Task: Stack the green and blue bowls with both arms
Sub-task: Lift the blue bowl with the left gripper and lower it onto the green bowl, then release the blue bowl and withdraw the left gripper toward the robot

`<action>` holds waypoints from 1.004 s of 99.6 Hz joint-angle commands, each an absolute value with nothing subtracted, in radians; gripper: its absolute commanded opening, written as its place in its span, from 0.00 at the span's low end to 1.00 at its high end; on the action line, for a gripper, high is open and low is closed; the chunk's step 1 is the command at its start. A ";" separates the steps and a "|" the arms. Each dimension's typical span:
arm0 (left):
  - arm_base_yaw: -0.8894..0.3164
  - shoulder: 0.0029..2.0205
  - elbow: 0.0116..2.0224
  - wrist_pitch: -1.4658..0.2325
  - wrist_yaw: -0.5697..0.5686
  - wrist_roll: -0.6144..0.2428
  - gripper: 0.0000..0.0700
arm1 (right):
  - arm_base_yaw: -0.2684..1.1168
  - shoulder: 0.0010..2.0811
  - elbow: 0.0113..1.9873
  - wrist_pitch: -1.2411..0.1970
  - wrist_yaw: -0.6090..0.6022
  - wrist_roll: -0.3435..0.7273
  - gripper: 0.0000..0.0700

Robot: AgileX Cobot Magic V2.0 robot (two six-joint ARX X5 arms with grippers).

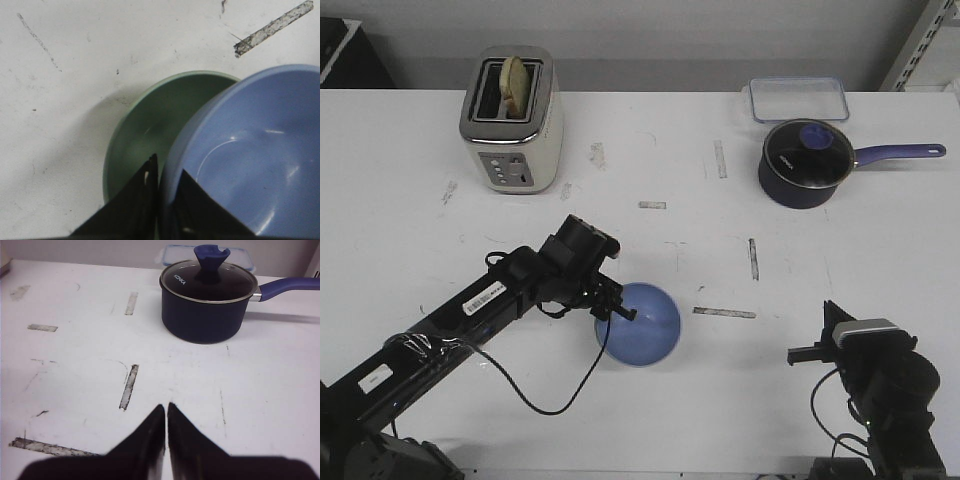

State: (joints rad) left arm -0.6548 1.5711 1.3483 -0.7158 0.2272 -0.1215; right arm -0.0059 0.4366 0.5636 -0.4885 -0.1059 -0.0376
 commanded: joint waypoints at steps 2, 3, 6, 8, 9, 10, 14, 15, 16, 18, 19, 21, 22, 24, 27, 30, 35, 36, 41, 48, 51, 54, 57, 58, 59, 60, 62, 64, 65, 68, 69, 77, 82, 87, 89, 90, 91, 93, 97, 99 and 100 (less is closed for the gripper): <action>-0.662 1.583 1.365 -0.713 0.228 -0.117 0.01 | -0.006 0.440 0.561 -0.480 -0.106 -0.046 0.00; -0.662 1.583 1.365 -0.712 0.228 -0.117 0.02 | -0.006 0.440 0.561 -0.480 -0.106 -0.046 0.00; -0.662 1.583 1.365 -0.709 0.228 -0.117 0.05 | -0.006 0.440 0.561 -0.480 -0.106 -0.046 0.00; -0.662 1.583 1.365 -0.709 0.228 -0.117 0.10 | -0.006 0.440 0.561 -0.480 -0.106 -0.046 0.00; -0.662 1.583 1.365 -0.709 0.228 -0.118 0.12 | -0.006 0.440 0.561 -0.480 -0.106 -0.046 0.00; -0.662 1.583 1.365 -0.709 0.228 -0.118 0.14 | -0.006 0.440 0.561 -0.480 -0.106 -0.046 0.00; -0.662 1.583 1.365 -0.709 0.228 -0.118 0.26 | -0.006 0.440 0.561 -0.480 -0.106 -0.046 0.00; -0.662 1.583 1.365 -0.709 0.228 -0.118 0.30 | -0.006 0.440 0.561 -0.480 -0.106 -0.046 0.00; -0.662 1.583 1.365 -0.709 0.228 -0.118 0.33 | -0.006 0.440 0.561 -0.480 -0.106 -0.046 0.00; -0.662 1.583 1.365 -0.709 0.228 -0.119 0.41 | -0.006 0.440 0.561 -0.480 -0.106 -0.046 0.00; -0.662 1.583 1.365 -0.709 0.228 -0.119 0.45 | -0.006 0.440 0.561 -0.480 -0.106 -0.046 0.00; -0.662 1.583 1.365 -0.709 0.228 -0.120 0.53 | -0.006 0.440 0.561 -0.480 -0.106 -0.046 0.00; -0.661 1.583 1.366 -0.709 0.228 -0.120 0.57 | -0.006 0.440 0.561 -0.480 -0.106 -0.046 0.00; -0.661 1.583 1.366 -0.709 0.228 -0.122 0.64 | -0.006 0.440 0.561 -0.480 -0.106 -0.046 0.00; -0.661 1.582 1.367 -0.709 0.228 -0.122 0.74 | -0.006 0.440 0.561 -0.480 -0.106 -0.046 0.00; -0.661 1.582 1.369 -0.709 0.228 -0.122 0.81 | -0.006 0.440 0.561 -0.480 -0.106 -0.046 0.00; -0.661 1.582 1.377 -0.710 0.228 -0.122 0.87 | -0.006 0.440 0.561 -0.480 -0.106 -0.046 0.00; -0.661 1.582 1.379 -0.710 0.228 -0.122 0.88 | -0.006 0.440 0.561 -0.480 -0.106 -0.046 0.00; -0.661 1.580 1.393 -0.710 0.228 -0.122 0.89 | -0.006 0.440 0.561 -0.480 -0.106 -0.046 0.00; -0.661 1.576 1.419 -0.711 0.228 -0.122 0.89 | -0.006 0.440 0.561 -0.480 -0.106 -0.046 0.00; -0.661 1.575 1.434 -0.712 0.228 -0.122 0.89 | -0.006 0.440 0.561 -0.480 -0.106 -0.046 0.00; -0.661 1.575 1.452 -0.712 0.227 -0.122 0.88 | -0.006 0.440 0.561 -0.480 -0.106 -0.046 0.00; -0.660 1.575 1.472 -0.714 0.225 -0.122 0.88 | -0.006 0.440 0.561 -0.480 -0.106 -0.046 0.00; -0.659 1.575 1.480 -0.715 0.224 -0.122 0.88 | -0.006 0.440 0.561 -0.480 -0.106 -0.046 0.00; -0.659 1.575 1.487 -0.717 0.223 -0.122 0.88 | -0.006 0.440 0.561 -0.480 -0.106 -0.046 0.00; -0.658 1.575 1.495 -0.718 0.221 -0.122 0.88 | -0.006 0.440 0.561 -0.480 -0.106 -0.046 0.00; -0.656 1.575 1.510 -0.719 0.216 -0.122 0.87 | -0.006 0.440 0.561 -0.480 -0.106 -0.046 0.00; -0.654 1.575 1.526 -0.722 0.209 -0.122 0.87 | -0.006 0.440 0.561 -0.480 -0.106 -0.046 0.00; -0.654 1.574 1.534 -0.723 0.205 -0.122 0.87 | -0.006 0.440 0.561 -0.480 -0.106 -0.046 0.00; -0.652 1.574 1.567 -0.725 0.181 -0.122 0.85 | -0.006 0.440 0.561 -0.480 -0.106 -0.046 0.00; -0.652 1.574 1.574 -0.725 0.175 -0.121 0.85 | -0.006 0.440 0.561 -0.480 -0.106 -0.046 0.00; -0.647 1.574 1.632 -0.731 0.124 -0.112 0.69 | -0.006 0.440 0.561 -0.480 -0.106 -0.046 0.00; -0.641 1.574 1.671 -0.736 0.088 -0.100 0.53 | -0.006 0.440 0.561 -0.480 -0.106 -0.046 0.00; -0.636 1.574 1.706 -0.739 0.063 -0.079 0.36 | -0.006 0.440 0.561 -0.479 -0.106 -0.046 0.00; -0.633 1.574 1.718 -0.739 0.056 -0.067 0.30 | -0.006 0.440 0.561 -0.479 -0.106 -0.046 0.00; -0.632 1.574 1.724 -0.739 0.052 -0.062 0.27 | -0.006 0.440 0.561 -0.479 -0.106 -0.046 0.00; -0.631 1.573 1.730 -0.740 0.047 -0.057 0.25 | -0.006 0.440 0.561 -0.479 -0.106 -0.046 0.00; -0.627 1.573 1.744 -0.741 0.038 -0.050 0.19 | -0.006 0.440 0.561 -0.479 -0.106 -0.046 0.00; -0.620 1.570 1.760 -0.744 0.026 -0.044 0.13 | -0.006 0.440 0.561 -0.476 -0.106 -0.043 0.00; -0.617 1.567 1.766 -0.746 0.019 -0.042 0.09 | -0.006 0.440 0.561 -0.473 -0.106 -0.041 0.00; -0.614 1.565 1.768 -0.746 0.016 -0.041 0.07 | -0.006 0.440 0.561 -0.472 -0.106 -0.040 0.00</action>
